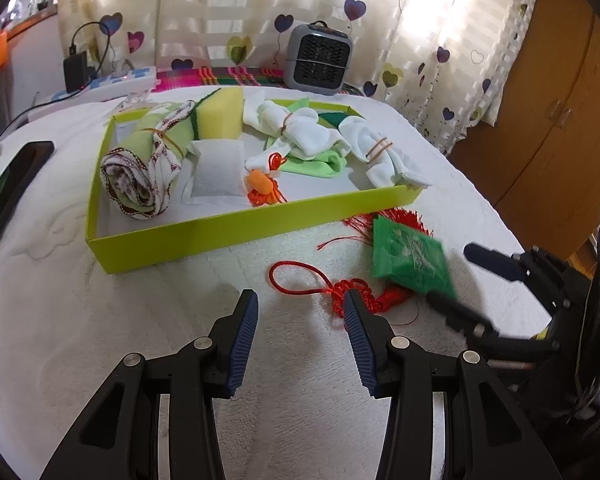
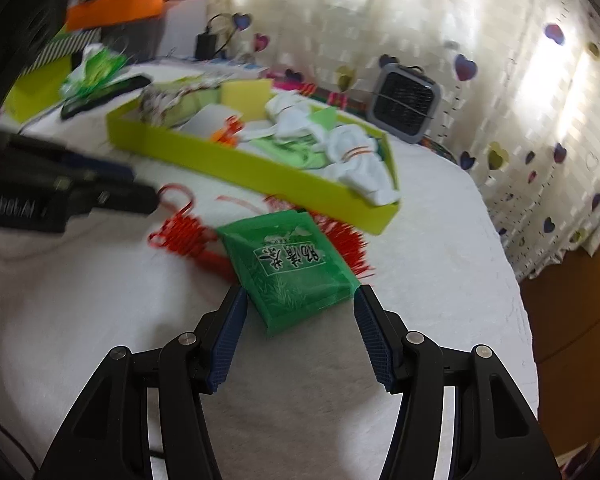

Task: Organize soft objects
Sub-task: 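Close the right gripper on the green printed packet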

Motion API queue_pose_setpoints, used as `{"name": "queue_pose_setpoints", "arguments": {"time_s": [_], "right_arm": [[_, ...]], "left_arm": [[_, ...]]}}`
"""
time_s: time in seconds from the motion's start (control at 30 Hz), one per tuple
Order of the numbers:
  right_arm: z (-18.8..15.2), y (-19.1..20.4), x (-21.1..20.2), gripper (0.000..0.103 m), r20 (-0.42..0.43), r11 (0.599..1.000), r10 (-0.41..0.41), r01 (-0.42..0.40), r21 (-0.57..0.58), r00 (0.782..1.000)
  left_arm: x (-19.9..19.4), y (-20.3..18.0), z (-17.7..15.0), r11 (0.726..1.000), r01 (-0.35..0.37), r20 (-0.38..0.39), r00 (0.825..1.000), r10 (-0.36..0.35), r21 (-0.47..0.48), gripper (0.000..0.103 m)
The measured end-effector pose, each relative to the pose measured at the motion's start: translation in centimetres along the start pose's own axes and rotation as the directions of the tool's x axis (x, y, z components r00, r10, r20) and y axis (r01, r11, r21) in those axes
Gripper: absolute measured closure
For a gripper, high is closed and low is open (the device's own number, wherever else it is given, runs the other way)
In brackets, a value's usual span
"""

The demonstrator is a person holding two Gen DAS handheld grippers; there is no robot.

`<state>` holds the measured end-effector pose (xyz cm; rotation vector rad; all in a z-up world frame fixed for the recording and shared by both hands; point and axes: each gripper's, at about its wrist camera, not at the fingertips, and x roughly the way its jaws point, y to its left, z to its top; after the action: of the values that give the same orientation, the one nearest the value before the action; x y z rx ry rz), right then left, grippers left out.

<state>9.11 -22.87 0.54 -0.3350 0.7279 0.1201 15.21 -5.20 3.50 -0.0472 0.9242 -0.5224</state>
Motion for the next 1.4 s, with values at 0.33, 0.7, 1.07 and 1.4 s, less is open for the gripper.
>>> {"name": "queue_pose_setpoints", "arguments": {"time_s": [0.33,0.7,1.07,1.4], "right_arm": [[0.8,-1.3,0.3,0.046,0.010,0.991,0.117,-0.117,0.067,0.993],[1.6,-3.4,2.2,0.035,0.008,0.938,0.231,-0.225,0.263,0.973],[1.8,-2.7,3.7,0.033,-0.035,0.937,0.275,-0.259,0.234,0.961],[1.8,-2.4,3.3,0.054,-0.031,0.945,0.250,-0.237,0.226,0.968]], "left_arm": [[0.3,-0.7,0.1,1.000,0.000,-0.007,1.000,0.000,0.019,0.060],[0.7,-1.2,0.2,1.000,-0.001,-0.020,1.000,0.002,0.024,0.060],[1.2,-1.3,0.3,1.000,-0.002,-0.035,0.999,0.003,0.026,0.060],[1.3,-1.5,0.3,1.000,-0.001,-0.038,0.999,0.002,0.030,0.060]]}}
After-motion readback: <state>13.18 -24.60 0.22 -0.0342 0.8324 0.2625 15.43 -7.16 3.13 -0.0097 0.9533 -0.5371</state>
